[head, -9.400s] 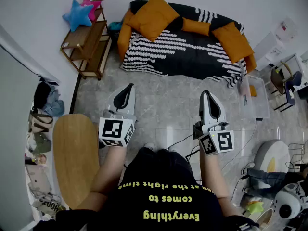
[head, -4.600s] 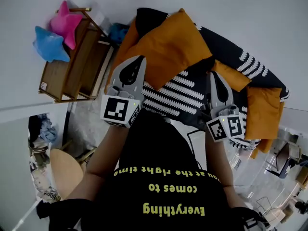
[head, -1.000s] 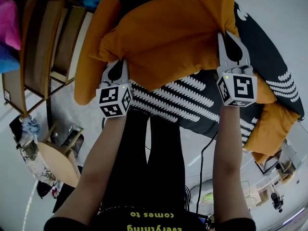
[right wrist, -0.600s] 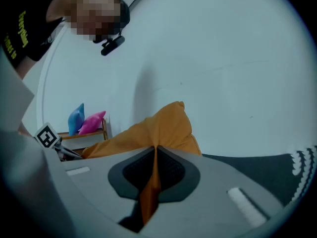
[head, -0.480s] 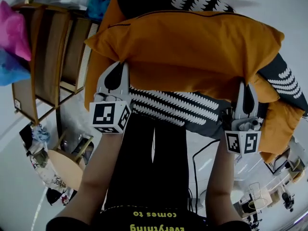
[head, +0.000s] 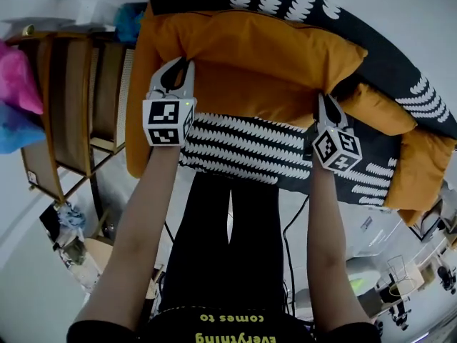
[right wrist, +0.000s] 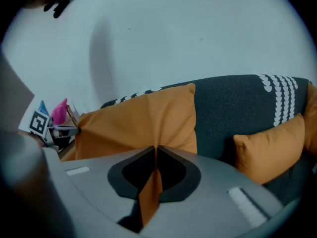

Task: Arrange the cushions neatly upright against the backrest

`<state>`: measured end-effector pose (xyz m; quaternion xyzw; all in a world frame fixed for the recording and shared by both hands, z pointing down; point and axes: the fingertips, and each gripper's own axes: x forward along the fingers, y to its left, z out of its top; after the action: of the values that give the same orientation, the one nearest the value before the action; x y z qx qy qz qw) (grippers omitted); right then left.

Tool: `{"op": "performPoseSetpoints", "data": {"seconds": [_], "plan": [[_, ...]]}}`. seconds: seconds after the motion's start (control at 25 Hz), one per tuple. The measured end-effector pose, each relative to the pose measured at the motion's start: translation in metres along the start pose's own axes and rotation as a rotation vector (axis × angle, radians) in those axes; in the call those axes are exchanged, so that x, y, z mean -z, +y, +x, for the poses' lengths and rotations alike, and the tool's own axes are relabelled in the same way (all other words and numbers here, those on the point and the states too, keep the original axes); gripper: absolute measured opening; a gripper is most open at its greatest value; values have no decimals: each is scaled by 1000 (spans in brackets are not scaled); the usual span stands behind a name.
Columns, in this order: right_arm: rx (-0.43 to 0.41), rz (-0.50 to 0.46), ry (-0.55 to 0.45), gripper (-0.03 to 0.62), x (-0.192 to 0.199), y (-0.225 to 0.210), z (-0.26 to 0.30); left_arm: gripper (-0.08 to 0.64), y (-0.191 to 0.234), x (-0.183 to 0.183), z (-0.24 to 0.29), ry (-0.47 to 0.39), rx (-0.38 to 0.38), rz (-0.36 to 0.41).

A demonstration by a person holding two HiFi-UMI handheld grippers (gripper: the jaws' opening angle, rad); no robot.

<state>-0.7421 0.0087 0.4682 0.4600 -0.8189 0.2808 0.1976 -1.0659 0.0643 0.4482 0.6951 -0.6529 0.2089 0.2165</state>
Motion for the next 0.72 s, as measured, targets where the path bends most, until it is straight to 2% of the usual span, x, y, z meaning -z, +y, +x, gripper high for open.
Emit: {"op": "performPoseSetpoints", "data": {"seconds": [0.12, 0.28, 0.4, 0.48, 0.56, 0.64, 0.72], "plan": [[-16, -23, -11, 26, 0, -4, 11, 34, 1, 1, 11, -1, 11, 41], [-4, -63, -54, 25, -11, 3, 1, 13, 3, -12, 5, -13, 20, -3], [26, -94, -229, 23, -42, 16, -34, 13, 2, -40, -18, -120, 40, -36], [67, -77, -354, 23, -66, 20, -58, 12, -5, -66, -34, -223, 57, -4], [114, -39, -421, 23, -73, 11, -68, 14, -15, -86, -40, -301, 70, 52], [150, -24, -406, 25, -63, -6, -62, 23, -23, -87, -29, -305, 73, 118], [167, -37, -302, 35, -41, -28, -47, 35, -29, -67, -3, -221, 74, 150]]}}
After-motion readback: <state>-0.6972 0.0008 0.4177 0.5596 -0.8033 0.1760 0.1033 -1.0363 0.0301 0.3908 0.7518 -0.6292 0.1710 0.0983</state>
